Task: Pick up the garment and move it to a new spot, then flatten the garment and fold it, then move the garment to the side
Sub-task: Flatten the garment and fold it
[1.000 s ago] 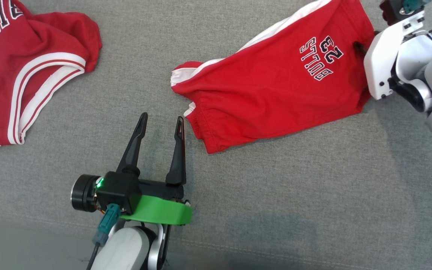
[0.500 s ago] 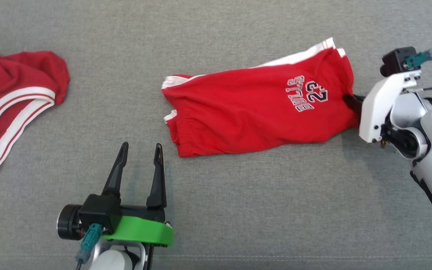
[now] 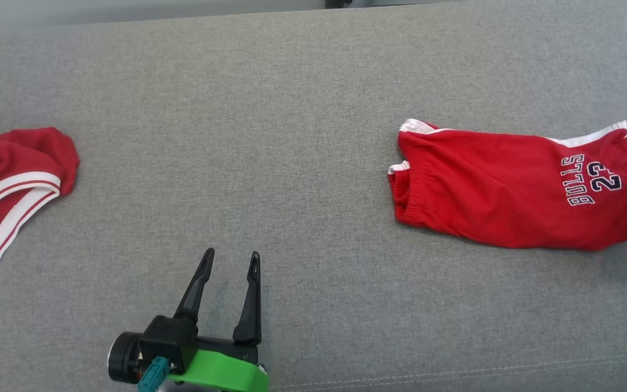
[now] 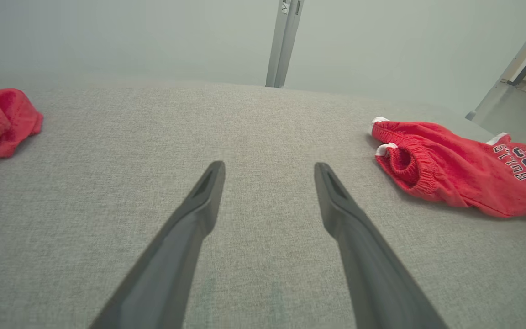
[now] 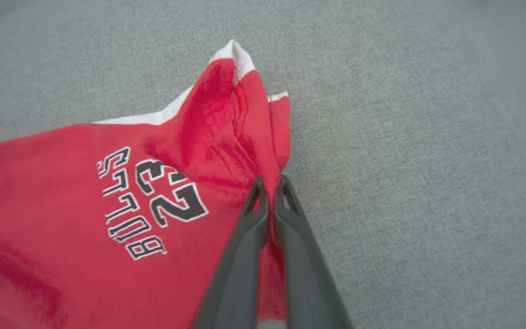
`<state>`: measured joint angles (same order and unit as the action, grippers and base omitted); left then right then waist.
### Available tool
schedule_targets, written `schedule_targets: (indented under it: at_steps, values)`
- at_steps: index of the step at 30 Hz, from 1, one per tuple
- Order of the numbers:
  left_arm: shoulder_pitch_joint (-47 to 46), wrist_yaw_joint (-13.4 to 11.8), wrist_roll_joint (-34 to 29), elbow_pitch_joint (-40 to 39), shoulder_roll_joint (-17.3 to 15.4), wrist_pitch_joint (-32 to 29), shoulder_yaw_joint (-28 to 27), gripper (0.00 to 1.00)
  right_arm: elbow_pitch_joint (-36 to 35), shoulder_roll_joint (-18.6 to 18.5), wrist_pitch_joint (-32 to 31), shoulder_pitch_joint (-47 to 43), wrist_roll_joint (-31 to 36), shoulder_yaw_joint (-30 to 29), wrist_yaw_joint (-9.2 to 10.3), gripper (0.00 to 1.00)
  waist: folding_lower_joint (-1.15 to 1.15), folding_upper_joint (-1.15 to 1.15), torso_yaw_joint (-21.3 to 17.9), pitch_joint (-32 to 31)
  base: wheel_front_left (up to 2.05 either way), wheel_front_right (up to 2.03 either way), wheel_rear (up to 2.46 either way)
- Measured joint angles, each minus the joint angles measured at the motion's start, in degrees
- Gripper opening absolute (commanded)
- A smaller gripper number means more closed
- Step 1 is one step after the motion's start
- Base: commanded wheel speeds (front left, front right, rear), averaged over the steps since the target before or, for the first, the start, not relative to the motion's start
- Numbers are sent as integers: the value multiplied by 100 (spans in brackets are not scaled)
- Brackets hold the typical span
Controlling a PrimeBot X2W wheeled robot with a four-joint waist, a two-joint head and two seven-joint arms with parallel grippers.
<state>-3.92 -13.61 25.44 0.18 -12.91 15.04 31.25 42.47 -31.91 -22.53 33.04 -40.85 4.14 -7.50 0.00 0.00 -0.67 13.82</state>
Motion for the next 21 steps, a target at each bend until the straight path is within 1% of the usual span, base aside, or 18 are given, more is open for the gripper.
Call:
schedule_targets:
  at_steps: [2, 5, 10, 13, 16, 21]
  values:
    - [81, -7, 11, 15, 20, 1, -12, 100, -154, 24, 56, 1, 21, -89, 1, 0, 0, 0, 51, -39, 0, 0, 0]
    - [197, -10, 22, 19, 57, 1, -29, 100, -794, 193, 67, -25, -119, -82, 1, 0, 0, 0, 98, -133, 0, 0, 0]
    - [309, 0, 42, 26, 152, 1, -74, 100, -2080, 454, -236, -522, -293, 315, 1, 0, 0, 0, 163, -294, 0, 0, 0]
    - [330, 46, 42, 53, 175, 1, -91, 100, -2615, 792, -368, -656, -277, 524, 1, 0, 0, 0, 192, -360, 0, 0, 0]
    - [331, 85, 47, 87, 175, 1, -155, 100, -2819, 1269, -414, -689, -145, 687, 1, 0, 0, 0, 205, -394, 0, 0, 0]
    - [322, 135, -4, 197, 238, 1, -140, 100, -2649, 1935, -342, -606, 238, 844, 1, 0, 0, 0, 288, -389, 0, 0, 0]
